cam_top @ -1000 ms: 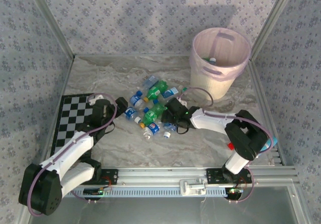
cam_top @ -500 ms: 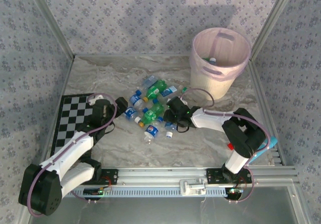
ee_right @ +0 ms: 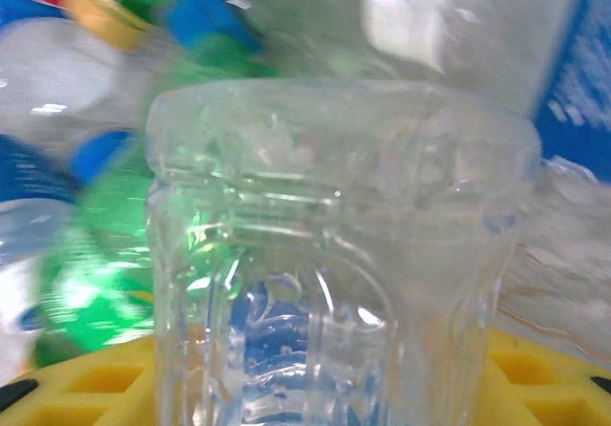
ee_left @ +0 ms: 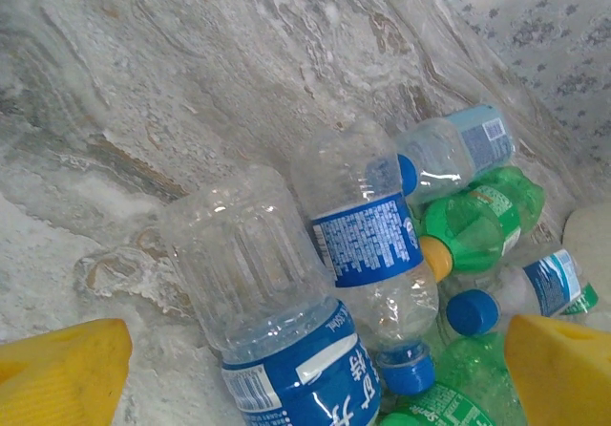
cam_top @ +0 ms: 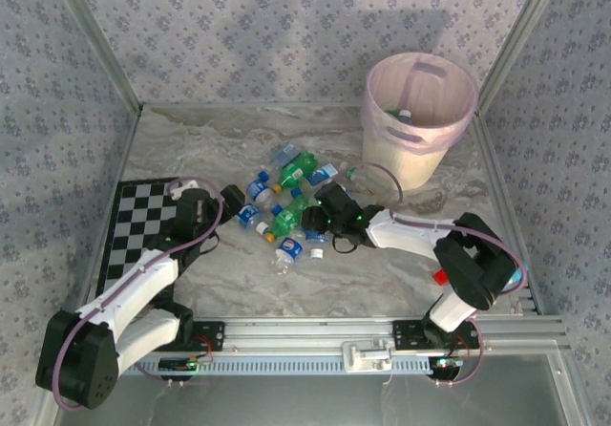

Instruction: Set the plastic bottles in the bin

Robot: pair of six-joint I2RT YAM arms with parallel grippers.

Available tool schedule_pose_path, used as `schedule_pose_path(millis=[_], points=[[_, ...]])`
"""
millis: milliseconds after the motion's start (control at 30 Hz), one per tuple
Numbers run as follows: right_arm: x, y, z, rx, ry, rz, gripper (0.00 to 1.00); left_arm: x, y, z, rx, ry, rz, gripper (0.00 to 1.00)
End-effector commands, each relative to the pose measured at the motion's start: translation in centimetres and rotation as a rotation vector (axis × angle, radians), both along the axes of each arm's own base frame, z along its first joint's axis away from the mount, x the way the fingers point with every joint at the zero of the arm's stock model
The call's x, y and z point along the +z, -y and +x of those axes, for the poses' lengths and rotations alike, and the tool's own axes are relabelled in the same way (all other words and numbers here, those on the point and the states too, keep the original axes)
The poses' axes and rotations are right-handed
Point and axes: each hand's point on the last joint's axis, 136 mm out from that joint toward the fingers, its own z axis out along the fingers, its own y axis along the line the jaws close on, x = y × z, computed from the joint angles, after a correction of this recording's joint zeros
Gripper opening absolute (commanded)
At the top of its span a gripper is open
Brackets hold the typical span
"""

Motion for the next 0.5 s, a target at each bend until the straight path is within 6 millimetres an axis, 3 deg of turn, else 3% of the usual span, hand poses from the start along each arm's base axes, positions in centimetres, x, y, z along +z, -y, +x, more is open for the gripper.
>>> schedule_pose_path(millis=[0,133,233,300,467], points=[[5.0,-2.1,1.0,0.146,0.153,0.087,0.51,1.2,1.1,0.7,-0.054,0.036,-0.021,1.0],[10.0,-2.2,2.9,0.244,0.227,0.142,0.5,1.7,2.4,1.0,-0.117,0.05,-0.019,1.0],[15.0,-1.2,4.6,0.3,0.331,0.148,0.5,2.1,3.8,1.3,-0.179,0.054,-0.003,1.0],[19.6,-0.3,5.8,0.333,0.429,0.135,0.5,2.3,4.9,1.4,-0.225,0.052,0.008,1.0],[27.5,3.6,8.2,0.296,0.603,-0.012,0.5,2.5,8.1,1.7,-0.356,0.04,0.014,1.0]])
